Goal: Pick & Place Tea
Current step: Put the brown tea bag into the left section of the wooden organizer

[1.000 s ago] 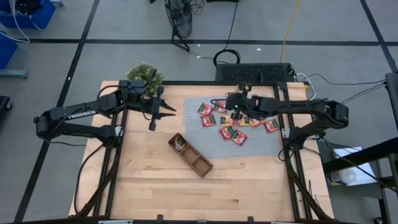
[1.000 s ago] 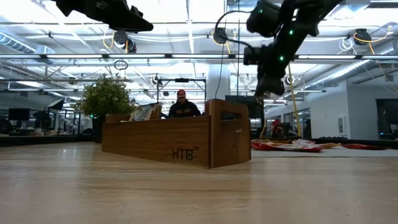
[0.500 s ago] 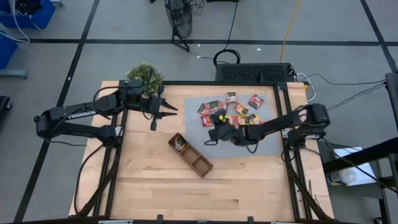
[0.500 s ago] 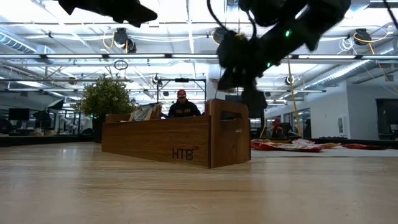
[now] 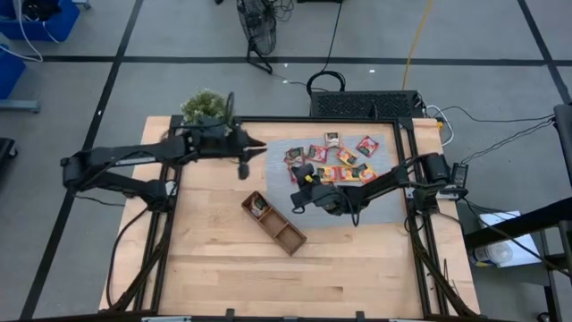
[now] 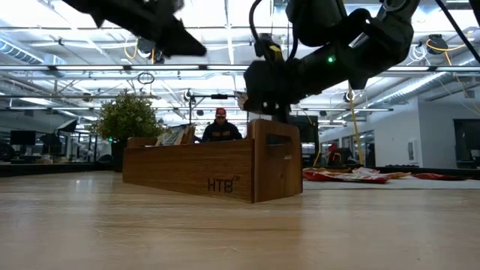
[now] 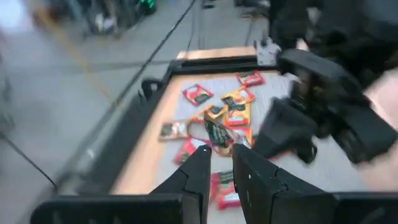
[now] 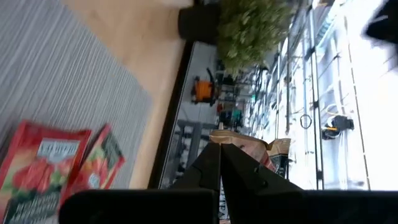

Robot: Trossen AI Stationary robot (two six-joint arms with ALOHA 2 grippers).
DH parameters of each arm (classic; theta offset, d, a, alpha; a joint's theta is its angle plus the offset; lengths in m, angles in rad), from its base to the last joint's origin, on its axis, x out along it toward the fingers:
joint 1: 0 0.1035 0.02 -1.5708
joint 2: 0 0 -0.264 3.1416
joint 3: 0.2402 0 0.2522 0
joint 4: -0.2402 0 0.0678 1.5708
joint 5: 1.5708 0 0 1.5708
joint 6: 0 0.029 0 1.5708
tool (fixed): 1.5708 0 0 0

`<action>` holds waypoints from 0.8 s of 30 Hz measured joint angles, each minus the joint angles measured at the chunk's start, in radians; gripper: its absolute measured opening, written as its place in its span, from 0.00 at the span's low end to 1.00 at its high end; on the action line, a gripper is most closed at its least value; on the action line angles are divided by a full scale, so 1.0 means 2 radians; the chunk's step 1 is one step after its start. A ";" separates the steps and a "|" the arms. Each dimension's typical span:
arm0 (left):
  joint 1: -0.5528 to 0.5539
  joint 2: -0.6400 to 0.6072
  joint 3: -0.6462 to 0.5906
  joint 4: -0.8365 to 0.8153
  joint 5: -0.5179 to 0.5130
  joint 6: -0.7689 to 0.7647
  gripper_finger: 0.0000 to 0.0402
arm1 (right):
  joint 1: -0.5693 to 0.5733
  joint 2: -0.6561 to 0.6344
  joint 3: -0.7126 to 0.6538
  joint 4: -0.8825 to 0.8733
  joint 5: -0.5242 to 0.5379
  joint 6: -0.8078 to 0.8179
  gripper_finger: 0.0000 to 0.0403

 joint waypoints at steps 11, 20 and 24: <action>0.072 0.138 0.059 0.030 0.187 -0.181 0.35 | 0.010 -0.001 0.000 0.024 -0.064 0.012 0.00; 0.065 0.164 0.063 0.021 0.208 -0.182 0.49 | 0.010 -0.001 0.000 0.024 -0.063 0.013 0.00; 0.053 0.164 0.063 0.015 0.208 -0.182 0.50 | 0.009 -0.001 0.000 0.026 -0.063 0.011 0.00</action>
